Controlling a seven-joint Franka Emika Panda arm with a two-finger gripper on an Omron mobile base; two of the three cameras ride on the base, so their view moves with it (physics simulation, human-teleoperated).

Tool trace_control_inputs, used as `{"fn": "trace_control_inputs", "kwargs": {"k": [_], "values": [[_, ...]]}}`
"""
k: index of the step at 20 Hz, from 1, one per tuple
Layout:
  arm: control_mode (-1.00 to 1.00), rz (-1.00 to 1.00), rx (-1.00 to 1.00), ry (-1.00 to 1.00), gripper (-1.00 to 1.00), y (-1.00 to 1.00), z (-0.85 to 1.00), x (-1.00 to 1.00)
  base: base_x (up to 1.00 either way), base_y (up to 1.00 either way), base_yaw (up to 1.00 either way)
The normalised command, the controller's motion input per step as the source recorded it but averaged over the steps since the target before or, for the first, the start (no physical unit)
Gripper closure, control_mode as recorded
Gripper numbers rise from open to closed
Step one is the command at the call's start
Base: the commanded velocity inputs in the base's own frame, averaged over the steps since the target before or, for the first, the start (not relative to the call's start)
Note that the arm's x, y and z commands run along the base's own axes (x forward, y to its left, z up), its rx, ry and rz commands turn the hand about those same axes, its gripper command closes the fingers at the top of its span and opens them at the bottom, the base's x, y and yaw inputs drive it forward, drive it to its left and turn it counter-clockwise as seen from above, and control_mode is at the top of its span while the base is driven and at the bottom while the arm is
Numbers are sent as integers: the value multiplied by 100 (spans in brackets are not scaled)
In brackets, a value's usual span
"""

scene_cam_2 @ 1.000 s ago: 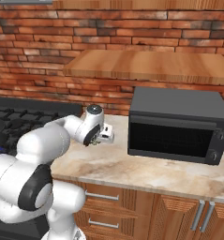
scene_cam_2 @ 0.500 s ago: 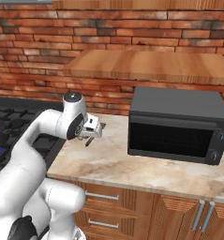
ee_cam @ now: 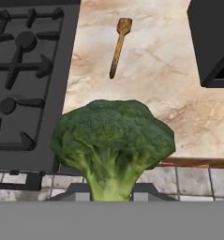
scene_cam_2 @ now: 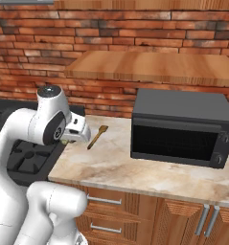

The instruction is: Put the avocado and broccoli in the pot. Retrieve the spatula and lightly stir the vegetables in the pot.

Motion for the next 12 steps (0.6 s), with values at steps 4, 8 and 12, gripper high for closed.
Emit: {"fn": "trace_control_inputs", "kwargs": {"k": [4,8,12], "values": [[-100,0,0,0,100,0,0,0,0,0,0],[-100,0,0,0,100,0,0,0,0,0,0],[-100,0,0,0,100,0,0,0,0,0,0]]}}
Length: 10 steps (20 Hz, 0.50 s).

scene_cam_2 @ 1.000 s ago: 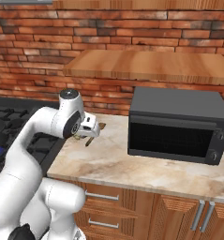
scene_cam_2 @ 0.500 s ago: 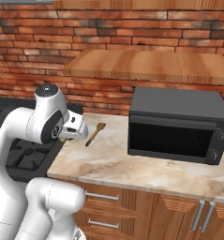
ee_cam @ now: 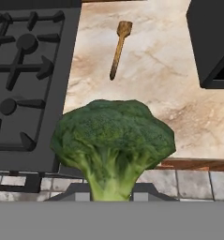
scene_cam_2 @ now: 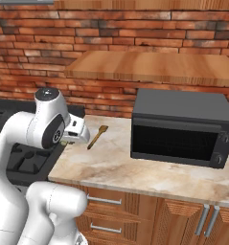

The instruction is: Put the avocado and broccoli in the pot. Retrieve the spatula and lightly stir the vegetables in the pot.

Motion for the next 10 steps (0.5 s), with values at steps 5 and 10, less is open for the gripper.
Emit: {"fn": "trace_control_inputs", "kwargs": {"k": [5,10], "values": [[100,0,0,0,100,0,0,-1,-71,39,7],[100,0,0,0,100,0,0,0,-100,84,11]]}}
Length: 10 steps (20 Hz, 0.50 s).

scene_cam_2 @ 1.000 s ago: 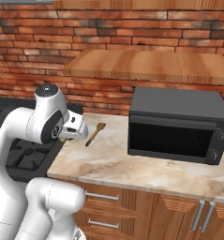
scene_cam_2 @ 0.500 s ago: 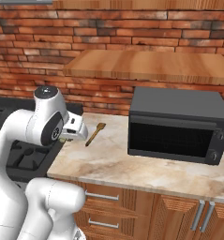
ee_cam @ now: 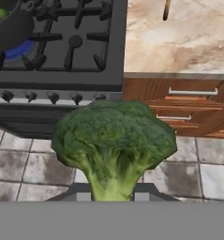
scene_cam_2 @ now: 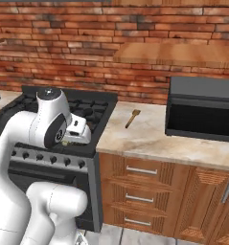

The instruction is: Put the avocado and broccoli in the pot. Retrieve the spatula and lightly stir the vegetables in the pot.

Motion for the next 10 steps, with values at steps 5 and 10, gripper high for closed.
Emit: {"fn": "trace_control_inputs", "kwargs": {"k": [5,10], "values": [[100,0,0,0,100,0,0,0,-18,100,-2],[100,0,0,0,100,0,0,0,38,93,-20]]}}
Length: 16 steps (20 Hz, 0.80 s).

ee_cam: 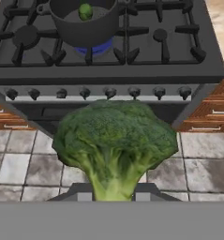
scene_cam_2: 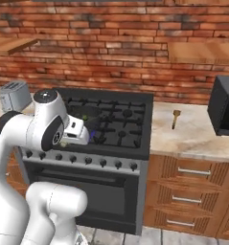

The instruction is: Put the avocado and broccoli in the pot. Retrieve the spatula and lightly stir the vegetables in the pot.

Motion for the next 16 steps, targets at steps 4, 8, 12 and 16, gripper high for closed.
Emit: {"fn": "trace_control_inputs", "kwargs": {"k": [4,8,12,16], "values": [[100,0,0,0,100,0,0,0,34,46,-16],[100,0,0,0,100,0,0,0,53,3,0],[100,0,0,0,100,0,0,0,90,-3,0],[100,0,0,0,100,0,0,0,84,0,0]]}}
